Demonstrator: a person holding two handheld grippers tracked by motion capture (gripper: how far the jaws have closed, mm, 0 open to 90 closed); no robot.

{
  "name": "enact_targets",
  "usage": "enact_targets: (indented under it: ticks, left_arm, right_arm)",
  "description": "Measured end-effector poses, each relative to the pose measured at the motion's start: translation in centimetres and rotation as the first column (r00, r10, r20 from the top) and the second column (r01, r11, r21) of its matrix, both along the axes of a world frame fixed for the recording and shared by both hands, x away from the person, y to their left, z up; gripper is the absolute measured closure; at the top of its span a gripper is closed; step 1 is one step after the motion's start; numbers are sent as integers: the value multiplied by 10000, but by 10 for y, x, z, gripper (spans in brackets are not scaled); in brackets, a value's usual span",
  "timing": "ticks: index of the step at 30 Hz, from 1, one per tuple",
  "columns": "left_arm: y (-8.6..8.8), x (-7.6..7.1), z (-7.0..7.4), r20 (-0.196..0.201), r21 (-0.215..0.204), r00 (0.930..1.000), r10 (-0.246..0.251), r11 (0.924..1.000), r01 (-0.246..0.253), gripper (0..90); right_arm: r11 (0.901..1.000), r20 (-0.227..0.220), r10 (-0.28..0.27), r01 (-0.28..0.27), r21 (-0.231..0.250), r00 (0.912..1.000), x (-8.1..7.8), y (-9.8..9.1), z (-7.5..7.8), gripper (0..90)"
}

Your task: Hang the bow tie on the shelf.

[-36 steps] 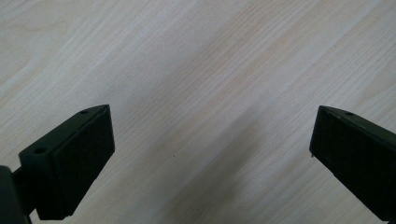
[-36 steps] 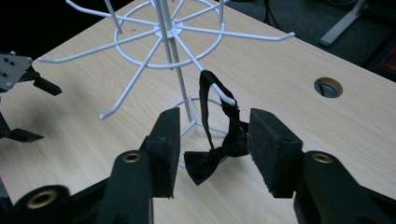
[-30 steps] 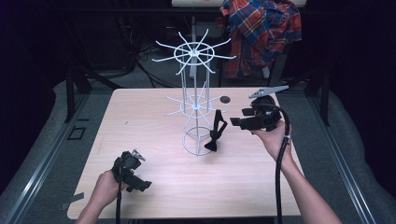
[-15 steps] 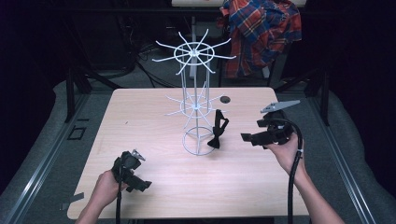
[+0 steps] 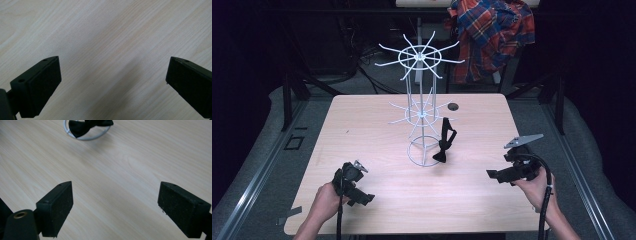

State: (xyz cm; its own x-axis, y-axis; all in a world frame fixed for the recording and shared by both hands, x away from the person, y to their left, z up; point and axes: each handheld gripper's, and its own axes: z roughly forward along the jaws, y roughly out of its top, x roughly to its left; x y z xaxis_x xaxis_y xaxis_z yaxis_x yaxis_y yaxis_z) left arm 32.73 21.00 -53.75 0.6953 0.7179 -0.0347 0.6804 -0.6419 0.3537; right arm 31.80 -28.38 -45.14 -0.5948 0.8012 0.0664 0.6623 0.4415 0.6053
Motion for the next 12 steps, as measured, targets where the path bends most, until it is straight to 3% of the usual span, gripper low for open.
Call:
enact_targets:
  ticks: [6, 7, 8, 11, 12]
  left_arm:
    - [0, 1, 1, -39, 23, 10000, -58, 10000, 58, 1]
    - [0, 1, 1, -43, 17, 10000, -40, 10000, 40, 1]
    - [0, 1, 0, -48, 23, 10000, -29, 10000, 29, 1]
    - [-2, 1, 0, -80, 14, 9999, -105, 9999, 105, 1]
    - [-2, 1, 0, -65, -8, 9999, -78, 10000, 78, 1]
  right_arm:
    - [9996, -502, -25, 11, -298, 9987, -3, -6, -24, 118]
    - [9976, -769, 2, -56, -695, 9970, -3, -4, -34, 117]
    - [9976, -769, 2, -56, -695, 9970, -3, -4, -34, 117]
    - [9886, -693, 114, -217, -1491, 9975, -1, -1, -43, 117]
    - [9883, -646, 168, -264, -1500, 9978, 0, 0, -45, 117]
